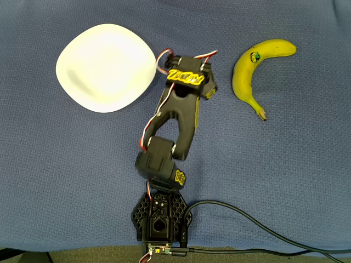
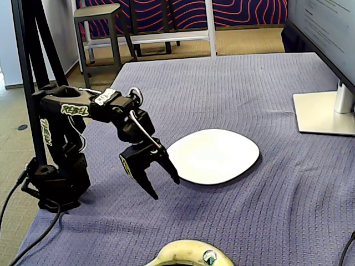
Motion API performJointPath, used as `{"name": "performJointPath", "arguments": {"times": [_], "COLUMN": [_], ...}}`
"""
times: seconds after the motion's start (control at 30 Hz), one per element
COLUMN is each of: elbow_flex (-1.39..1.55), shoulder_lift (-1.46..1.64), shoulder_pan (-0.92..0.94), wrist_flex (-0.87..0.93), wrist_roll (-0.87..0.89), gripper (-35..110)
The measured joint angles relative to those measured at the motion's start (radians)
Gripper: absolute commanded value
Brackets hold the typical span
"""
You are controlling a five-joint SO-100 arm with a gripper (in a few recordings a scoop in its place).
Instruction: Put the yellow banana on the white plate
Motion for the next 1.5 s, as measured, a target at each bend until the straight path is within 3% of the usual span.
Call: {"name": "performJointPath", "arguments": {"times": [0.43, 0.8, 1.13, 1.5], "elbow_flex": [-0.380, -0.537, -0.667, -0.693], "shoulder_lift": [-0.284, -0.331, -0.506, -0.581], "shoulder_pan": [0.077, 0.215, 0.345, 0.345], "wrist_flex": [0.147, 0.215, 0.172, 0.025], "wrist_roll": [-0.213, -0.387, -0.396, -0.396], "gripper": [24, 24, 25, 26]}}
